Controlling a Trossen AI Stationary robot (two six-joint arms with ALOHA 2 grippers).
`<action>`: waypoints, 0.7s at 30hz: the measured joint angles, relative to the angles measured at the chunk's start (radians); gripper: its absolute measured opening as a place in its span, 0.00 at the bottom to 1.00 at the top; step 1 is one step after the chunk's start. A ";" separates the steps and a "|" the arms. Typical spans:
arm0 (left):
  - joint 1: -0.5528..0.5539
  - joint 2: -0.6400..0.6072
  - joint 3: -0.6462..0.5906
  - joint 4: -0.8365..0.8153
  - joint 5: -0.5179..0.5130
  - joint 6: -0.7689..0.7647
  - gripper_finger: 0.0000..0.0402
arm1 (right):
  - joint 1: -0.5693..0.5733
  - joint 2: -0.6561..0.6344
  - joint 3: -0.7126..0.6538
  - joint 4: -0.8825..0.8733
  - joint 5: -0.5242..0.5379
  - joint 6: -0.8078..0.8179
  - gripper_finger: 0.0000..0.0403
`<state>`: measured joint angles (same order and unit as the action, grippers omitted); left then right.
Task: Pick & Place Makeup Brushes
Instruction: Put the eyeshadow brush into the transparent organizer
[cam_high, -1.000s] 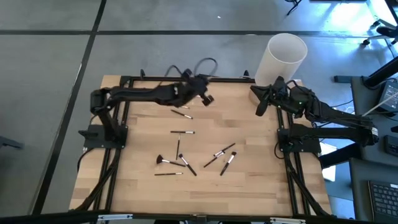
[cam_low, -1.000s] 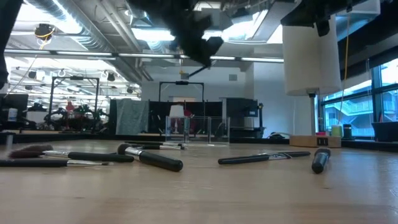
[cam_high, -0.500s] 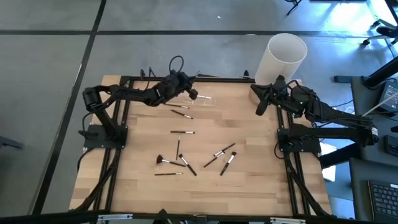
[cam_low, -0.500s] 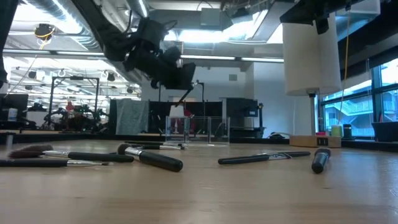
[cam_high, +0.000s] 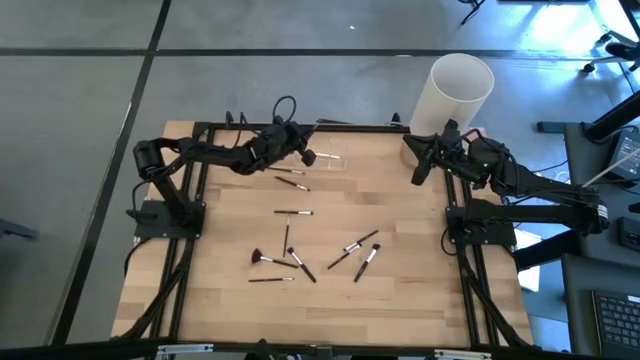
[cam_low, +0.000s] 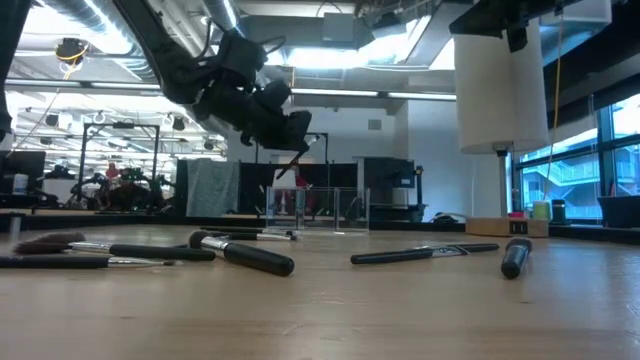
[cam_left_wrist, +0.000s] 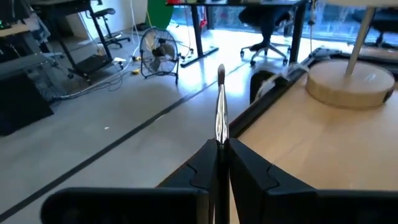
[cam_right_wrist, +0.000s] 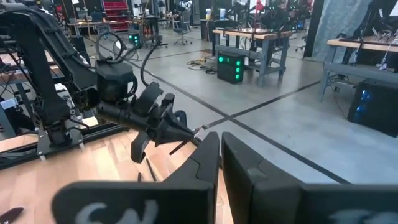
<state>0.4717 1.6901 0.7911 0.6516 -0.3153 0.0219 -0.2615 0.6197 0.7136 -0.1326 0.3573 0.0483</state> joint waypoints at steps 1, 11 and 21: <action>0.000 0.008 -0.001 0.001 0.000 0.002 0.08 | 0.000 0.000 0.000 0.001 0.000 -0.001 0.05; 0.000 0.092 -0.001 0.091 -0.014 0.001 0.08 | 0.000 0.000 0.000 0.000 -0.001 -0.009 0.05; 0.001 0.092 -0.001 0.071 -0.066 -0.001 0.19 | 0.000 0.000 0.000 0.000 -0.001 -0.010 0.05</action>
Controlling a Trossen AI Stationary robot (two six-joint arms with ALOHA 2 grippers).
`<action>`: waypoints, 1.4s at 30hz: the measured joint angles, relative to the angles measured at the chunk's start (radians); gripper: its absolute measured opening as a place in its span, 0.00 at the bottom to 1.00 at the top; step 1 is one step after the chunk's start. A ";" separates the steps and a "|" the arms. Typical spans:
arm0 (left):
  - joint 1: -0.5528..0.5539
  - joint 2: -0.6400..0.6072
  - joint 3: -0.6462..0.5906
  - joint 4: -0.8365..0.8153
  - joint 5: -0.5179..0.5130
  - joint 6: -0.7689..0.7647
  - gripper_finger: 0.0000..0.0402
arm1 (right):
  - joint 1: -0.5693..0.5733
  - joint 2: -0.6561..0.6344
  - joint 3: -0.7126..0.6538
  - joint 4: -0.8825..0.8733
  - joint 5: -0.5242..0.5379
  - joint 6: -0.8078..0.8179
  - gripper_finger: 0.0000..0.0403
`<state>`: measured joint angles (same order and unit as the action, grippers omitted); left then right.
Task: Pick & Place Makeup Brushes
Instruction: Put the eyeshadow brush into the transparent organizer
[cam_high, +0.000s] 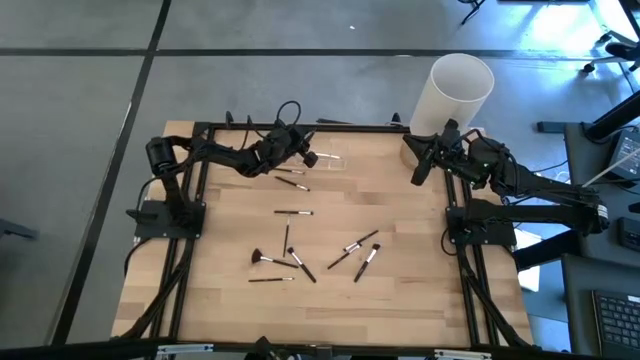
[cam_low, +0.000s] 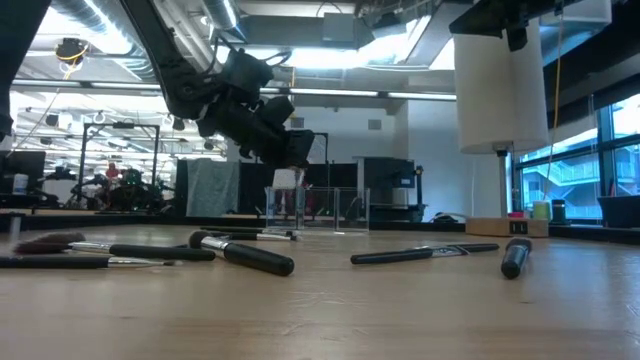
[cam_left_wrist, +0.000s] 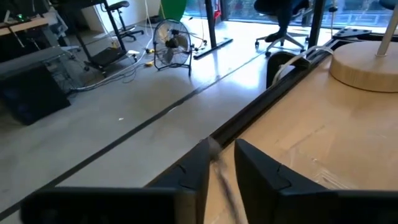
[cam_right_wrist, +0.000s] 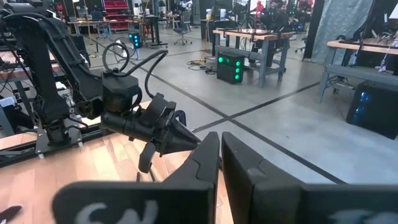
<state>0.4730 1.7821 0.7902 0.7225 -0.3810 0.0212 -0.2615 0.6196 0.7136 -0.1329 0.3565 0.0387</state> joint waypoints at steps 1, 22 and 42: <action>0.000 0.000 0.000 0.000 0.000 0.000 0.21 | 0.000 0.000 0.000 0.000 0.000 0.000 0.05; -0.213 -0.253 0.156 -0.988 0.243 0.228 0.29 | 0.000 0.000 0.000 -0.023 0.000 0.019 0.05; -0.118 -0.032 0.156 -1.035 0.255 0.412 0.34 | 0.000 0.002 0.000 -0.002 0.000 -0.017 0.05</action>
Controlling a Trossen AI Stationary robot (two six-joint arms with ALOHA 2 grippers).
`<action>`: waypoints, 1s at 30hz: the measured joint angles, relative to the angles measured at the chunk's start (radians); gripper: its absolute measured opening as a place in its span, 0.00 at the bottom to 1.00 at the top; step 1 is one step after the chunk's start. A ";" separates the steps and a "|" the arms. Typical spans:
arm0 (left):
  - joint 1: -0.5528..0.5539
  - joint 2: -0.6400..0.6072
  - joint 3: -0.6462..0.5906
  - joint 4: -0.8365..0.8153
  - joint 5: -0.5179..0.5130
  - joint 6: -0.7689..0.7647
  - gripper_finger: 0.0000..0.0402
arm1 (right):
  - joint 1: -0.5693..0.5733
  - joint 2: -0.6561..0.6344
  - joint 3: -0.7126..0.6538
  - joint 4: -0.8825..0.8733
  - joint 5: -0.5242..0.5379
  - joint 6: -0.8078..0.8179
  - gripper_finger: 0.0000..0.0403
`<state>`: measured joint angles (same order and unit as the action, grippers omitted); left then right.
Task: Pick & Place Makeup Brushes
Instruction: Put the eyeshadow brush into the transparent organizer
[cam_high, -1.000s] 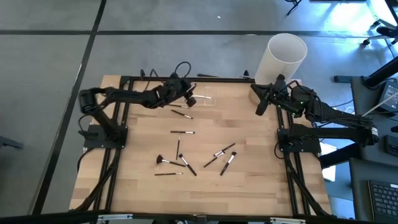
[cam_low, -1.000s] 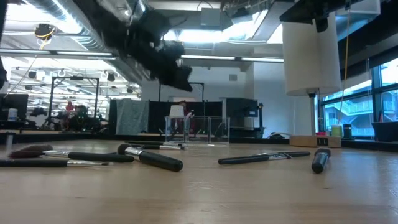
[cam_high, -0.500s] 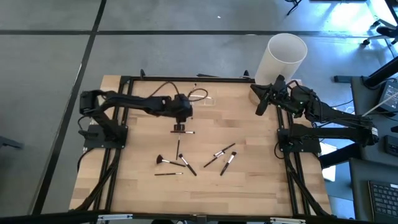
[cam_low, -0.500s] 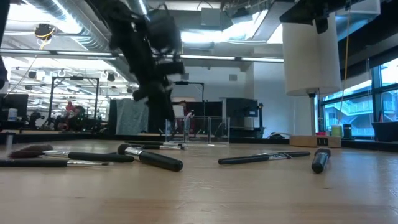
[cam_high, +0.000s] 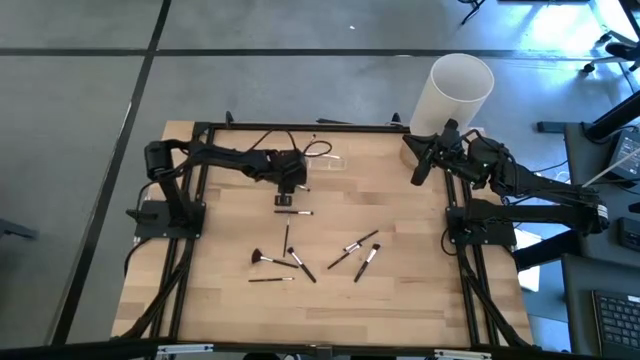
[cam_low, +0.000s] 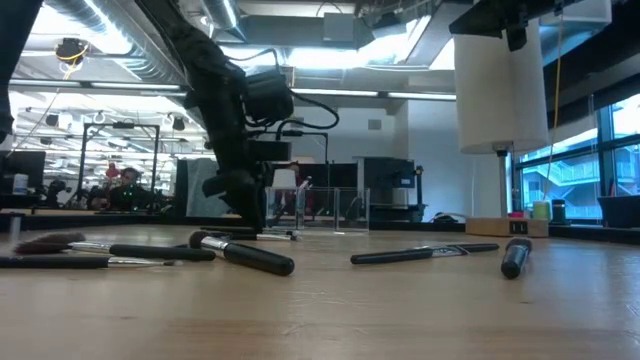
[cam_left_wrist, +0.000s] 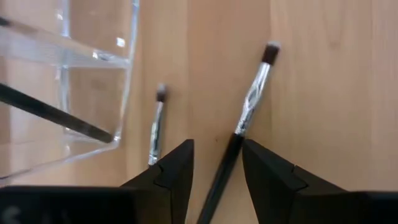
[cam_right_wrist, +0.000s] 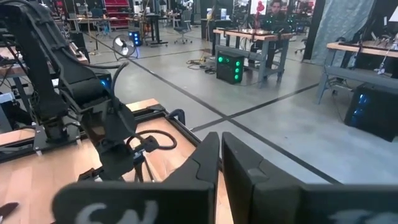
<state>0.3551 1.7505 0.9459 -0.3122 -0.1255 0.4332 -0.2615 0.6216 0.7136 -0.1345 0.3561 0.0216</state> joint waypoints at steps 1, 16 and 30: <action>0.004 -0.001 0.001 0.003 0.014 0.000 0.34 | 0.000 0.000 0.000 0.000 0.000 0.000 0.05; 0.033 0.069 0.005 0.012 0.127 -0.025 0.24 | 0.000 0.000 0.000 0.001 0.000 0.002 0.05; 0.033 0.069 0.066 -0.048 0.140 -0.137 0.07 | 0.000 0.000 0.000 -0.014 0.000 0.000 0.05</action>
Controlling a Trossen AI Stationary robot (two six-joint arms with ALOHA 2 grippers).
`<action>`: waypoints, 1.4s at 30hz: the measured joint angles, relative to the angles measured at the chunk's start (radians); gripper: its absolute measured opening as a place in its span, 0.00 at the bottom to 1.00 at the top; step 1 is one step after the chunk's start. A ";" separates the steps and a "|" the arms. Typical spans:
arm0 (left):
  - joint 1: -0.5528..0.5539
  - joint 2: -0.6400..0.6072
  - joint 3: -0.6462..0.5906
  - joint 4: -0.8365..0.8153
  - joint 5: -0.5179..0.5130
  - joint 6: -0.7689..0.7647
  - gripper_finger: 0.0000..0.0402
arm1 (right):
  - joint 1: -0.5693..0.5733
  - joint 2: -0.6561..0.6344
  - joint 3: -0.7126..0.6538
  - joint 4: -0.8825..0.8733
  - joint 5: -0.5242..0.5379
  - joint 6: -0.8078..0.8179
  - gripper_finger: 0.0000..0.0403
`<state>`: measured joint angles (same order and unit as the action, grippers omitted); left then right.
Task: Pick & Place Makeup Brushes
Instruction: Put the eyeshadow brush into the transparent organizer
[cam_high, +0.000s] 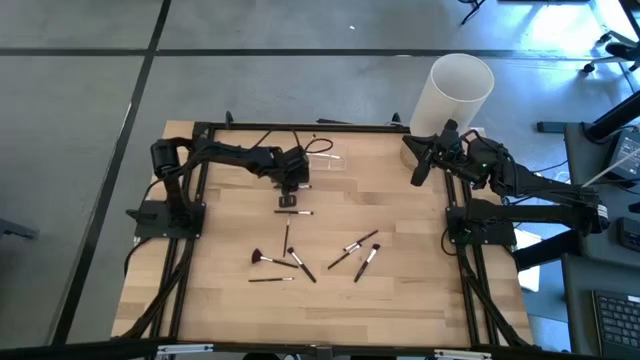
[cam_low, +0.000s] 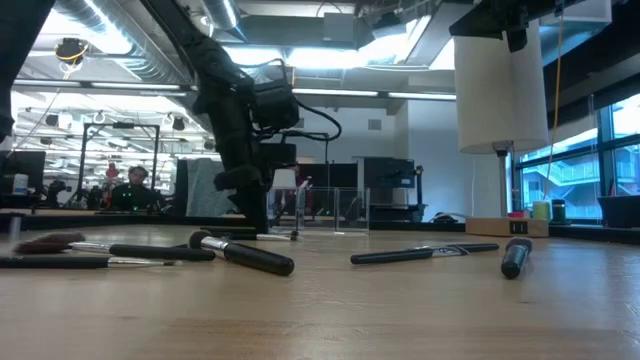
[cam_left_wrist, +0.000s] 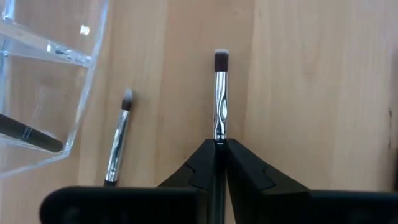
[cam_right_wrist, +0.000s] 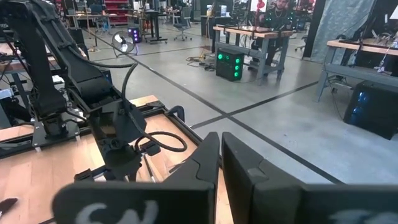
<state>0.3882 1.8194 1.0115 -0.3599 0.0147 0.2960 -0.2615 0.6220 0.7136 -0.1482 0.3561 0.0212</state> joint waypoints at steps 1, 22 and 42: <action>0.000 0.004 0.019 -0.008 -0.007 -0.007 0.07 | 0.000 0.000 0.000 0.000 0.000 0.000 0.05; 0.001 -0.004 0.311 0.174 -0.276 -0.167 0.07 | 0.000 0.000 0.000 -0.029 0.000 0.004 0.05; 0.079 -0.006 0.010 0.706 -0.377 -0.344 0.09 | 0.000 0.000 0.000 -0.060 0.000 0.027 0.05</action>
<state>0.4676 1.8133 1.0210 0.3457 -0.3623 -0.0480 -0.2615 0.6216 0.7136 -0.2082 0.3561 0.0483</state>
